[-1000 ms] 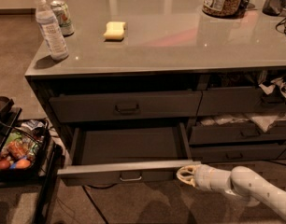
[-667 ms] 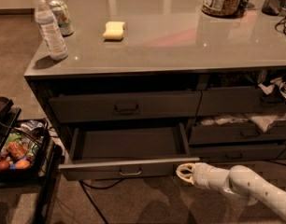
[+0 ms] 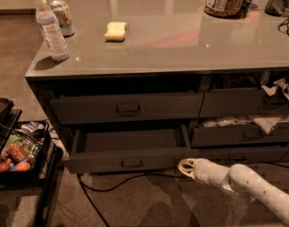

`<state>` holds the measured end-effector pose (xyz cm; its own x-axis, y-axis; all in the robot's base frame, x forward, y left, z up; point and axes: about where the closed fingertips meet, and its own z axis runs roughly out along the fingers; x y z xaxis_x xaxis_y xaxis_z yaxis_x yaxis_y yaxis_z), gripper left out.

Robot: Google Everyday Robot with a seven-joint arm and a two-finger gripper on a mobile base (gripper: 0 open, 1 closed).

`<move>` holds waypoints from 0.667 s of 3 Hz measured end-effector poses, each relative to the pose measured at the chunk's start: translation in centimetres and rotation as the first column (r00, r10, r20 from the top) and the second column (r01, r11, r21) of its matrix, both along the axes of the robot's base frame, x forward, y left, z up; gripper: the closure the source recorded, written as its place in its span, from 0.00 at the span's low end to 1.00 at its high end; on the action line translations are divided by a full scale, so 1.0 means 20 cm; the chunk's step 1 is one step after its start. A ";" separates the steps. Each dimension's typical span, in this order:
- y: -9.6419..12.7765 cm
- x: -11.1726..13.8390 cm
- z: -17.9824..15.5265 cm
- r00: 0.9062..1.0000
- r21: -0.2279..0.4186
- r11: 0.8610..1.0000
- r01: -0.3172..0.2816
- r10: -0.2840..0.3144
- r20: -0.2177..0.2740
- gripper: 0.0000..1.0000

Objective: Close middle drawer

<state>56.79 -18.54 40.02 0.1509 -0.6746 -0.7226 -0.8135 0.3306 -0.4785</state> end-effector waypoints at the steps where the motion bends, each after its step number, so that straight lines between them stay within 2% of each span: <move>1: 0.00 0.15 -0.02 1.000 0.004 1.000 0.013 -0.013 0.019 1.00; 2: 0.01 0.25 -0.02 0.999 0.012 1.000 0.018 -0.019 0.040 1.00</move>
Offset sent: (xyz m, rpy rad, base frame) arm 0.1551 -0.0072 -0.0043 0.0412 -0.1412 -0.0627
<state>61.85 -18.43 39.60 0.1670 -0.6692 -0.7241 -0.7876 0.3513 -0.5063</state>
